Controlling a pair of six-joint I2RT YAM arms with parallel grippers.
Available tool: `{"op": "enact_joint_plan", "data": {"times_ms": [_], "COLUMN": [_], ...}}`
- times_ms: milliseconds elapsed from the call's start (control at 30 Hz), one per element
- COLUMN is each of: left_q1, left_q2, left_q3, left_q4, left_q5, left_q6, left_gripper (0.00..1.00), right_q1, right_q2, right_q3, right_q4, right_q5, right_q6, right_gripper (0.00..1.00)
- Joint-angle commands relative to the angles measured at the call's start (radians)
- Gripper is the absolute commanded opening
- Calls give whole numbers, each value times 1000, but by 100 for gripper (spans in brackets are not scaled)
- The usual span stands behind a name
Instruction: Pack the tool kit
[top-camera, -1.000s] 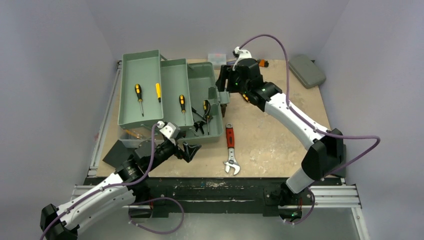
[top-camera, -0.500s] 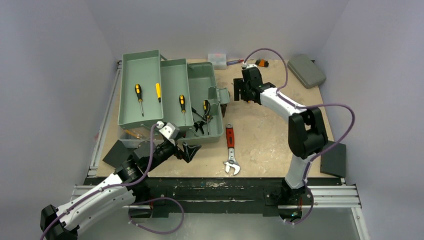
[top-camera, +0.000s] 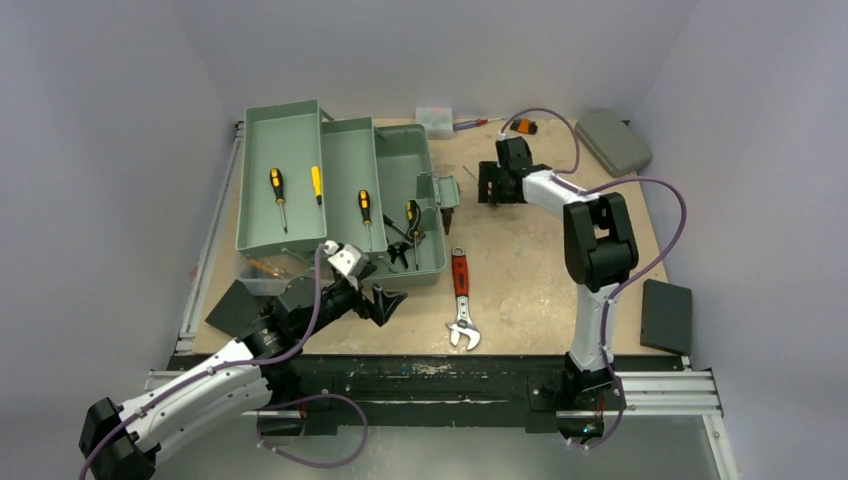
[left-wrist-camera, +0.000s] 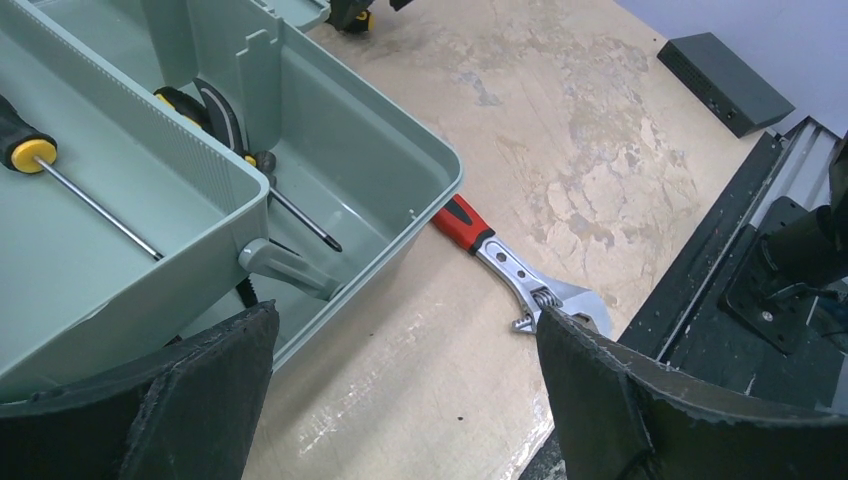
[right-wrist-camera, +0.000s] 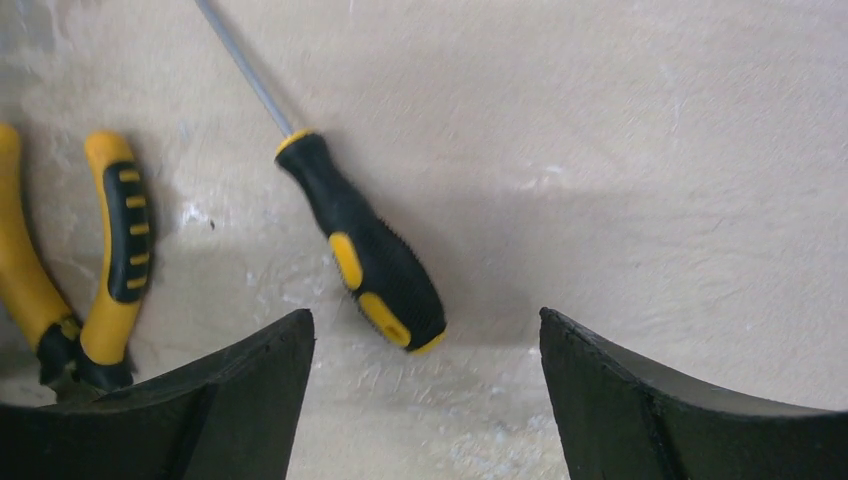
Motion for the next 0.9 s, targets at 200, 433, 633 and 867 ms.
{"op": "enact_joint_plan", "data": {"times_ms": [200, 433, 633, 867], "left_q1": [-4, -4, -4, -4], "left_q2": [5, 3, 23, 83], "left_q3": [5, 8, 16, 147], "left_q4": [59, 53, 53, -10], "left_q5": [11, 18, 11, 7], "left_q6": [23, 22, -3, -237], "left_gripper": [97, 97, 97, 100], "right_q1": [-86, -85, -82, -82], "right_q2": [117, 59, -123, -361], "right_q3": [149, 83, -95, -241], "right_q4": [47, 39, 100, 140], "right_q5": [-301, -217, -213, -285], "right_q6": [28, 33, 81, 108], "right_gripper": [72, 23, 14, 4]}}
